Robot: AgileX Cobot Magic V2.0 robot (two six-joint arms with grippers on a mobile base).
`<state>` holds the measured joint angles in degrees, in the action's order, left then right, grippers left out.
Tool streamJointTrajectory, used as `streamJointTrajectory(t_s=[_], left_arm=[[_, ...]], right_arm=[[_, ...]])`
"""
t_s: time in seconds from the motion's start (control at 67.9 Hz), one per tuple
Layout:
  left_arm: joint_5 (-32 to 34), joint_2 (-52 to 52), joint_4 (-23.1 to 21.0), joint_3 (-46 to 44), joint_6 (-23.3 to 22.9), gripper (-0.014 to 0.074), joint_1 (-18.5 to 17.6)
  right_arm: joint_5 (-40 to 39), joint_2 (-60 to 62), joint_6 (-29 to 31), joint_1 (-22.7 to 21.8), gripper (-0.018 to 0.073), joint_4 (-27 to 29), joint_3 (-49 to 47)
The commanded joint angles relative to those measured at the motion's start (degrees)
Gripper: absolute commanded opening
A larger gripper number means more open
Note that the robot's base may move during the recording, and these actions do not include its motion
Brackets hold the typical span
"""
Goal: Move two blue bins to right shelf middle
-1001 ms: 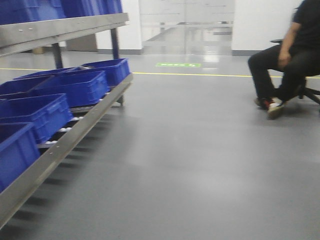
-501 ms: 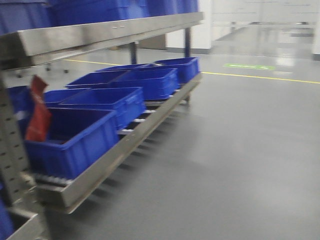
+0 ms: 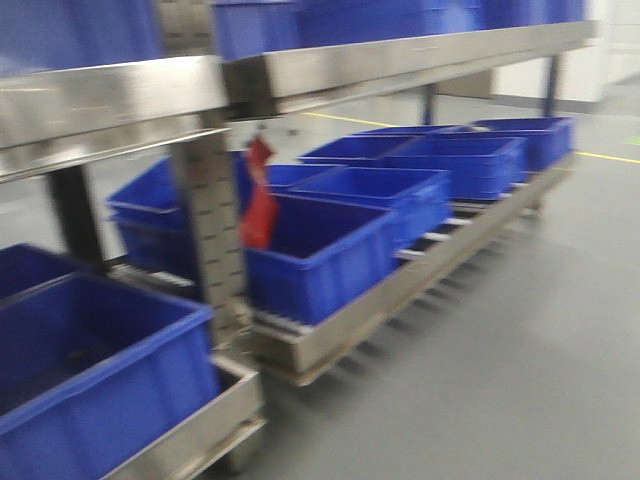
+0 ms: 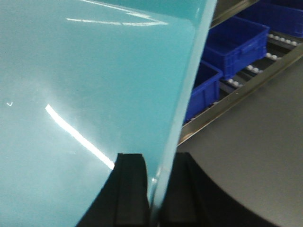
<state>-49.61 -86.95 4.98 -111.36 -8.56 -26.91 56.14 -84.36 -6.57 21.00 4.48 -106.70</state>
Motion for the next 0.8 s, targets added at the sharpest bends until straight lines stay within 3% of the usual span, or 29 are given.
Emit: streamJointTrajectory(t_s=[0.0, 0.78], left_arm=[[4.17, 0.81, -4.12, -0.82, -0.65, -0.0111, -0.79], [4.17, 0.81, -4.12, -0.82, -0.65, -0.0111, -0.79]], right_arm=[[-3.04, 0.37, 1.44, 0.29, -0.0153, 1.65, -0.53], [-3.04, 0.37, 1.44, 0.29, -0.0153, 1.65, -0.53]])
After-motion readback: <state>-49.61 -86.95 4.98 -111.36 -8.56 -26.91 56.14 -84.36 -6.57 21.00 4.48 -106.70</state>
